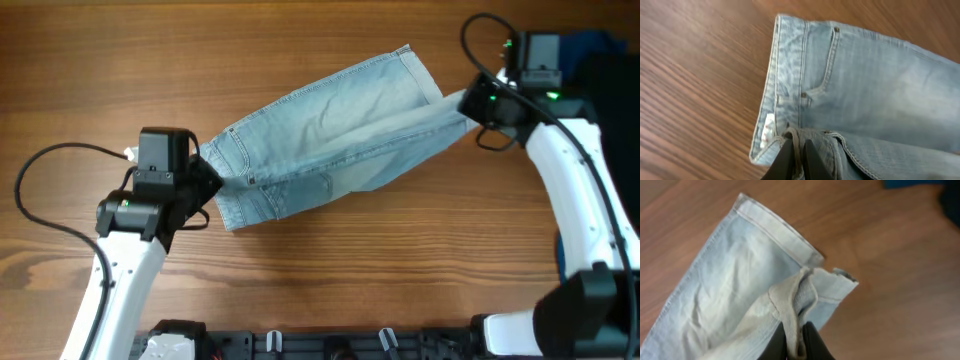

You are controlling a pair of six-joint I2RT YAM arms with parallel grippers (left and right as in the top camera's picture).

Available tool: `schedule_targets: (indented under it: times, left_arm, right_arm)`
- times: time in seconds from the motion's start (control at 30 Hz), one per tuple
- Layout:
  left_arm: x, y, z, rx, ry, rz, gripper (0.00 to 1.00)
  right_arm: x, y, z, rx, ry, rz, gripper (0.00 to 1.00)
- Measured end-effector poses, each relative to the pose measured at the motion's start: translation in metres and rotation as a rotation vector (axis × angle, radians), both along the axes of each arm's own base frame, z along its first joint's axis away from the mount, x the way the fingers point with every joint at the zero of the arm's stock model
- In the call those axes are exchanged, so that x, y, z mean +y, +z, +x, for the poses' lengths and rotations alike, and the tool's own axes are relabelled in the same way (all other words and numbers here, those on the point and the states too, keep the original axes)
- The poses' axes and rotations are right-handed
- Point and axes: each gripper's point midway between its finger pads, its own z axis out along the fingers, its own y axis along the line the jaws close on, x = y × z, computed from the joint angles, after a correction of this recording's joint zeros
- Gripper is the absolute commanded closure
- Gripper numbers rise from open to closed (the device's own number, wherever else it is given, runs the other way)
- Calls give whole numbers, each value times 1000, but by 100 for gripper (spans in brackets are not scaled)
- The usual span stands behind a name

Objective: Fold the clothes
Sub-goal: 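Lift the lower edge with both grippers and fold it up toward the top edge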

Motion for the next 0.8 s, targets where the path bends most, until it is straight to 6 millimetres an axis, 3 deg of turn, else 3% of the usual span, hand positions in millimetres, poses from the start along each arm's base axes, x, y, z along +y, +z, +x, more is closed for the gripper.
schedule_targets:
  times: [0.13, 0.33, 0.5, 0.8]
  left_arm:
    - [8, 6, 12, -51, 27, 40, 96]
    - [21, 39, 36, -178, 82, 63, 96]
    - [36, 43, 40, -195, 128, 65, 96]
    - [48, 33, 53, -189, 166, 103, 96]
  right_arm:
    - [13, -7, 18, -33, 10, 14, 96]
    - [14, 4, 34, -112, -6, 30, 96]
    - [22, 8, 48, -164, 10, 44, 96]
    - [46, -32, 65, -122, 52, 59, 96]
